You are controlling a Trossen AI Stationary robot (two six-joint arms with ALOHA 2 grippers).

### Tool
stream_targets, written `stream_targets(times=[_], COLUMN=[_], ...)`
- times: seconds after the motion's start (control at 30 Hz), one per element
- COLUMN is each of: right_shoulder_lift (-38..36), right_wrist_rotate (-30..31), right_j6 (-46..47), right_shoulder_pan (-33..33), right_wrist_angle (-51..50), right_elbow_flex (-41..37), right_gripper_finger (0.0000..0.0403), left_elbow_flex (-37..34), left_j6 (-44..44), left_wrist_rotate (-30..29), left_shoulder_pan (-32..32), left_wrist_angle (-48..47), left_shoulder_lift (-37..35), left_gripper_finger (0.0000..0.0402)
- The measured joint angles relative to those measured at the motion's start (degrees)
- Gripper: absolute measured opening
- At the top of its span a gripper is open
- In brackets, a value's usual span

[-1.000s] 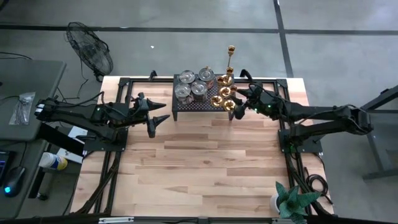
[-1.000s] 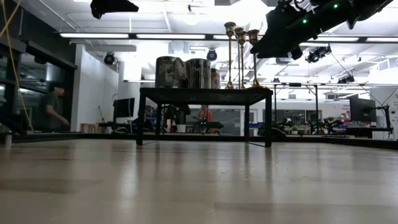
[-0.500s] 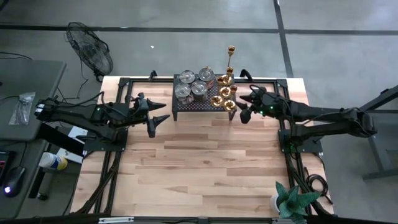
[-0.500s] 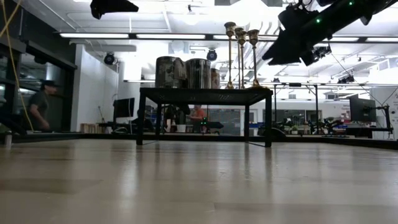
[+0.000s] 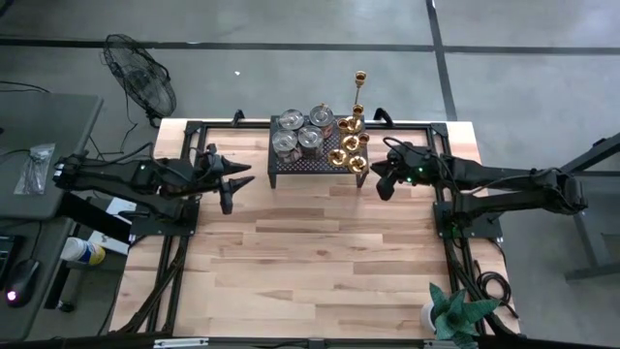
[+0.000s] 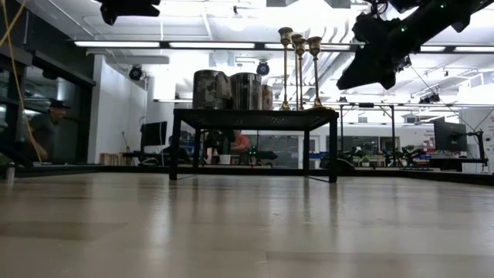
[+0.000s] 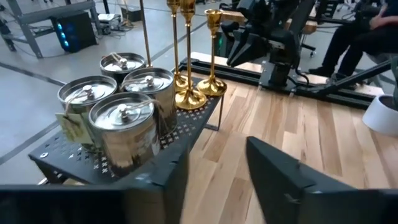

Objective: Pick & Place candle stick holders
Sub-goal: Align the golden candle holder with the golden candle holder on the shelf

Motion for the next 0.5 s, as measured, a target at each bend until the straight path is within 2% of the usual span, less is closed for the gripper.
stream_targets(times=[0.13, 0.27, 0.33, 0.5], right_shoulder_lift=[0.0, 0.3, 0.3, 0.6], right_wrist_rotate=[1.2, 4.4, 6.2, 6.3], right_j6=[0.0, 0.1, 1.0, 1.3], right_shoulder_pan=[1.3, 3.5, 4.5, 5.4], right_wrist_angle=[-1.5, -3.6, -4.4, -4.9], right_elbow_flex=[0.0, 0.0, 0.0, 0.0], right_gripper_finger=[0.0036, 0.0036, 0.0036, 0.0036], left_elbow_flex=[0.0, -3.5, -6.2, -13.4], left_j6=[0.0, 0.7, 0.5, -0.4], left_wrist_rotate=[1.3, 3.5, 4.2, 4.8], left_shoulder_pan=[0.0, 0.0, 0.0, 0.0], left_wrist_angle=[-2.4, 0.7, 3.9, 12.7], left_shoulder_lift=[-1.4, -2.9, -3.7, -6.2], left_gripper_finger=[0.0087, 0.0012, 0.0012, 0.0002])
